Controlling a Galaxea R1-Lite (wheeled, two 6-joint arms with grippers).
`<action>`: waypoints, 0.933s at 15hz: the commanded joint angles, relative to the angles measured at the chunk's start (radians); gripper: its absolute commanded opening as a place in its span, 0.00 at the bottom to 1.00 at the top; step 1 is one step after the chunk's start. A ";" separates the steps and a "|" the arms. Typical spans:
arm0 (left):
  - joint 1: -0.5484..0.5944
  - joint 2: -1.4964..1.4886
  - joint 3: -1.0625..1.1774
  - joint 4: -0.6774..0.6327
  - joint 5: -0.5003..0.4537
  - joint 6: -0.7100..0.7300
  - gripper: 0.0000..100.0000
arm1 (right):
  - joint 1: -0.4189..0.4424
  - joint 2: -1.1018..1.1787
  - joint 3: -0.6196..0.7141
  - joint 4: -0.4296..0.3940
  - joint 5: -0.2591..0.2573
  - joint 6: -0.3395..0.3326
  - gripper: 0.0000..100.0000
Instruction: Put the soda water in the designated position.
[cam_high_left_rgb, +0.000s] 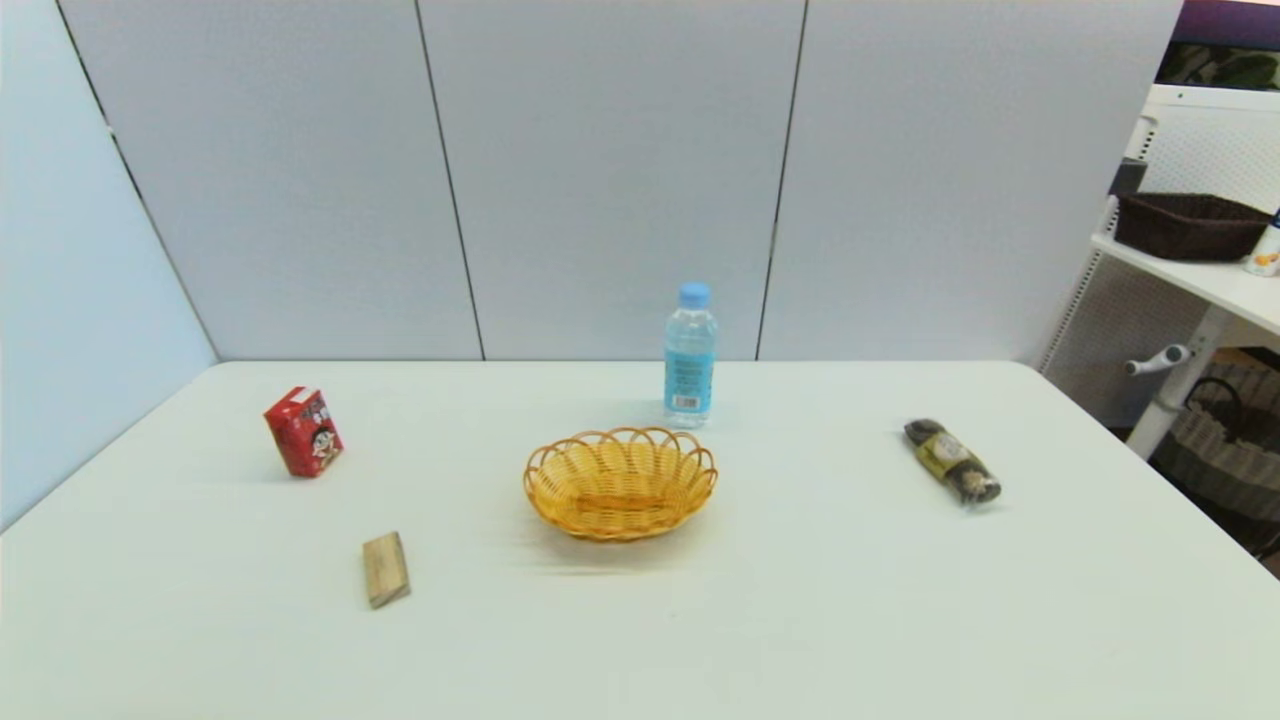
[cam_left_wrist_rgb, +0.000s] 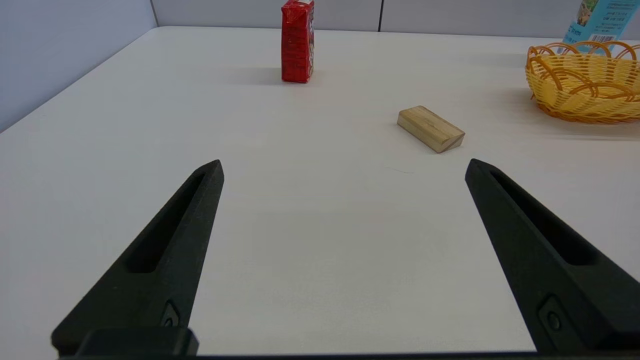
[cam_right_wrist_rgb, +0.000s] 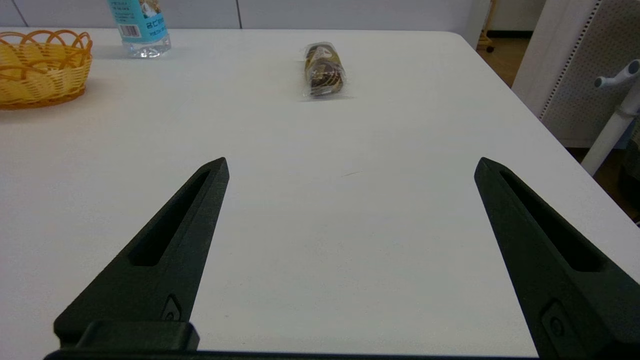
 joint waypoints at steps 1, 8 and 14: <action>0.000 0.000 0.000 0.000 0.000 0.000 1.00 | 0.000 0.001 0.000 0.000 0.001 -0.001 1.00; 0.000 0.000 0.000 0.000 0.000 0.000 1.00 | 0.000 -0.002 0.000 0.000 0.001 -0.001 1.00; 0.000 0.001 0.000 0.001 -0.002 0.000 1.00 | 0.000 0.001 0.000 0.000 0.001 -0.001 1.00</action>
